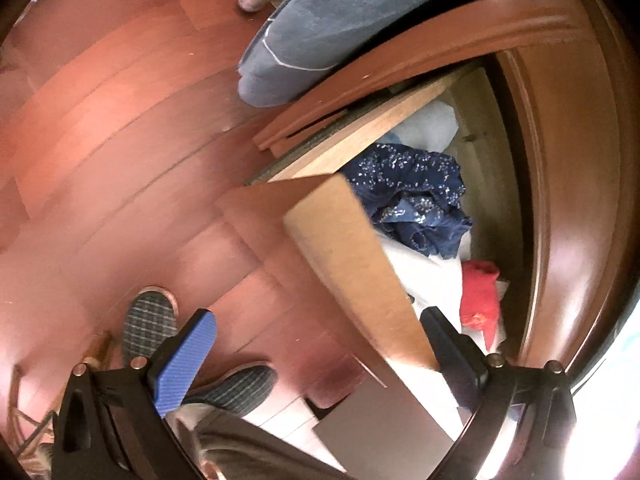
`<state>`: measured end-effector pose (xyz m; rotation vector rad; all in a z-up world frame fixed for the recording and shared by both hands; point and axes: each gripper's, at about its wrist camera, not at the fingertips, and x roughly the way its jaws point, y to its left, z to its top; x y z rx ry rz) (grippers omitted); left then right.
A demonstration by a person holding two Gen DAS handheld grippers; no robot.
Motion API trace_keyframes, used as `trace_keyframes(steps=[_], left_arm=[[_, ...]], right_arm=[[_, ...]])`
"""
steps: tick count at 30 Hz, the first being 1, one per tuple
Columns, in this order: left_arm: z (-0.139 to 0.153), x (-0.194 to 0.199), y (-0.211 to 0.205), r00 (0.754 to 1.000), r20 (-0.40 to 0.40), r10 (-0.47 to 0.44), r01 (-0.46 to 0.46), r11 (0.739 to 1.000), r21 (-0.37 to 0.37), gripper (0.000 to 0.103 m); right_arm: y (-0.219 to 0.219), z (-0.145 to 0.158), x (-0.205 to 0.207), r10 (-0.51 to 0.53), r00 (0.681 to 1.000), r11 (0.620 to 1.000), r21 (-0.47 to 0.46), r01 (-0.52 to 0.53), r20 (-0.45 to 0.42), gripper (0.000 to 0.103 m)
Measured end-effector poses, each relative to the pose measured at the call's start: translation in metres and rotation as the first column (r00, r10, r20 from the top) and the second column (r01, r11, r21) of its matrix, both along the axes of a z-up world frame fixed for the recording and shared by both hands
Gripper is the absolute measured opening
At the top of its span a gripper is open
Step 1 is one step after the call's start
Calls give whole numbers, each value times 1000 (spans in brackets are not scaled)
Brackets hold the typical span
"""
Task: Take underwear out of drawer
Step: 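Hook the drawer front with the left gripper and pull it open, then withdraw the left gripper while the right gripper moves toward the drawer contents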
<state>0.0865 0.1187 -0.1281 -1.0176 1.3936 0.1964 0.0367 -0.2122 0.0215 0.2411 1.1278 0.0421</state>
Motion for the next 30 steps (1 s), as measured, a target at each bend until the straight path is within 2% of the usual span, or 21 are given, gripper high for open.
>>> trace_keyframes(steps=[11, 15, 19, 25, 30], left_arm=[[13, -18, -7, 995, -57, -84, 87, 994, 63, 103], [22, -16, -5, 990, -103, -95, 103, 991, 81, 103], [37, -15, -5, 981, -143, -132, 155, 974, 164, 103], [41, -13, 4, 973, -185, -141, 174, 970, 172, 103], [52, -9, 1, 974, -174, -143, 177, 964, 197, 103]], right_arm=[[-4, 1, 8, -9, 1000, 1000, 9, 9, -1, 102], [-4, 3, 12, -13, 1000, 1000, 14, 13, 3, 102], [-6, 4, 15, -17, 1000, 1000, 15, 17, 2, 102], [-8, 4, 18, -18, 1000, 999, 29, 18, 0, 102], [-9, 4, 17, -22, 1000, 999, 38, 22, 0, 102]])
